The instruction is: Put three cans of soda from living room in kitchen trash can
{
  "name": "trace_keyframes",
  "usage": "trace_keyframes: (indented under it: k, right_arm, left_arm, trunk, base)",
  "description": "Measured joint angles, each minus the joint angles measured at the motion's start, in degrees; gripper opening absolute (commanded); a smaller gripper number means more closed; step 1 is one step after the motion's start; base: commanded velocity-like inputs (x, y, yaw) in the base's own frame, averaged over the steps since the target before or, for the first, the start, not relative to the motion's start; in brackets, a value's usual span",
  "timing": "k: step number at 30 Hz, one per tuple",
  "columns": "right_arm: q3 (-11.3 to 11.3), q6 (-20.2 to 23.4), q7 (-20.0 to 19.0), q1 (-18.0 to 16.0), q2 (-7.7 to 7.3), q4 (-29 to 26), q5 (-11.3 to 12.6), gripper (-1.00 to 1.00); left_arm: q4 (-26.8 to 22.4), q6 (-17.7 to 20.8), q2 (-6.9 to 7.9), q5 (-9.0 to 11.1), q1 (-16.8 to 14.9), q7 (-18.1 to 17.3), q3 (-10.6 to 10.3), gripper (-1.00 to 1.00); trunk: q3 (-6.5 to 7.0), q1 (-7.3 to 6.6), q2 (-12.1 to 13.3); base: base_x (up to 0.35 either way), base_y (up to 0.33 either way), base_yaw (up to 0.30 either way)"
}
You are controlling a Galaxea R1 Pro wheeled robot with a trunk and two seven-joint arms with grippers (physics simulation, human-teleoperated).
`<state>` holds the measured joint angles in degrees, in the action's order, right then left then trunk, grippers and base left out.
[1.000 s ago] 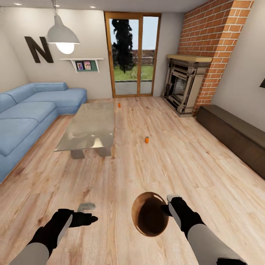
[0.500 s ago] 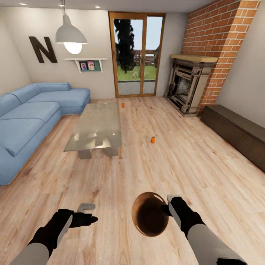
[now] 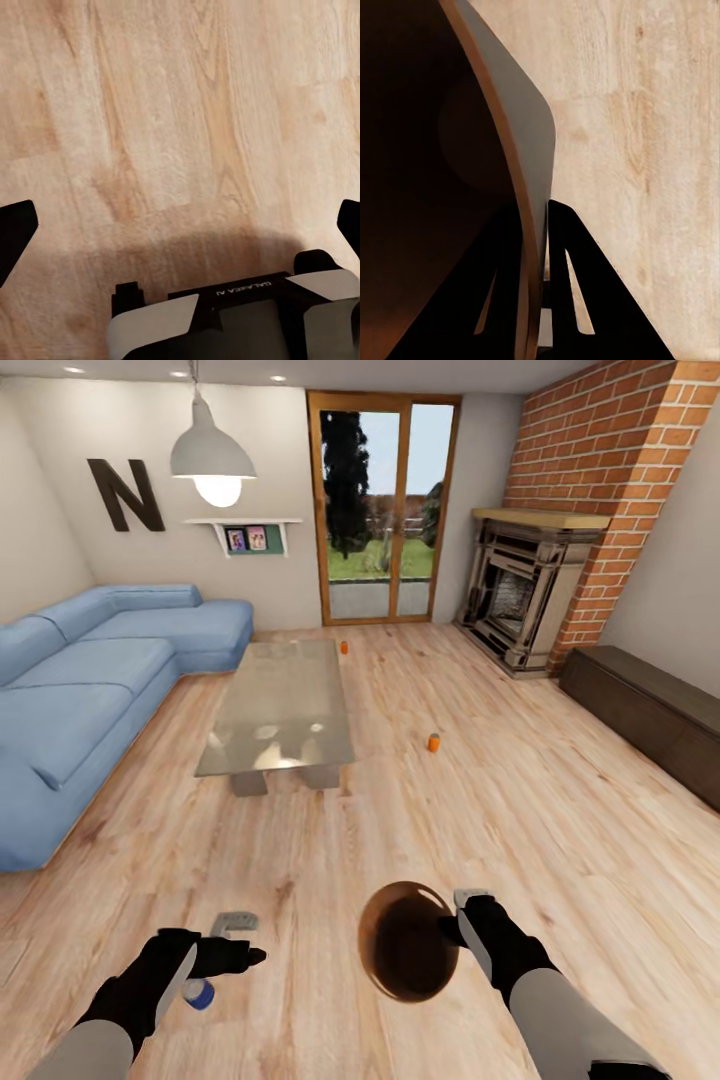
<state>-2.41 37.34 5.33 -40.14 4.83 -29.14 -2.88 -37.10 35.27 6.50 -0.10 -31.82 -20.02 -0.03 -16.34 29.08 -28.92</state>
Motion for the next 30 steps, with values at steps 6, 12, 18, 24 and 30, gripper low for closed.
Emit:
trace_keyframes:
  k: [6,12,18,24,30]
  right_arm:
    - [0.0,0.0,0.0,0.0,0.03,0.0,0.0,-1.00]
    - [0.2,0.0,0.0,0.0,0.05,0.1,0.0,-1.00]
    - [0.2,0.0,0.0,0.0,-0.04,0.0,0.0,-1.00]
    - [0.3,0.0,0.0,0.0,-0.03,0.1,0.1,-1.00]
    - [0.3,0.0,0.0,0.1,0.01,0.1,0.0,-1.00]
  left_arm:
    - [0.0,0.0,-0.04,-0.1,0.0,0.0,-0.1,1.00]
    - [0.0,-0.2,-0.07,-0.1,0.0,0.1,-0.2,1.00]
    - [0.0,-0.1,-0.08,-0.1,0.0,0.1,-0.1,1.00]
    - [0.0,-0.2,-0.09,-0.2,0.0,0.1,-0.1,1.00]
    - [0.1,-0.2,-0.09,-0.2,0.0,0.2,-0.2,1.00]
  trunk:
    - [0.00,0.00,0.0]
    - [0.00,0.00,0.0]
    - [0.00,0.00,0.0]
    - [0.00,0.00,0.0]
    - [0.00,0.00,0.0]
  base:
    - [0.199,0.313,0.000]
    - [0.194,0.309,0.000]
    - [0.183,0.314,0.000]
    - [0.132,0.333,0.000]
    - [0.100,0.344,0.000]
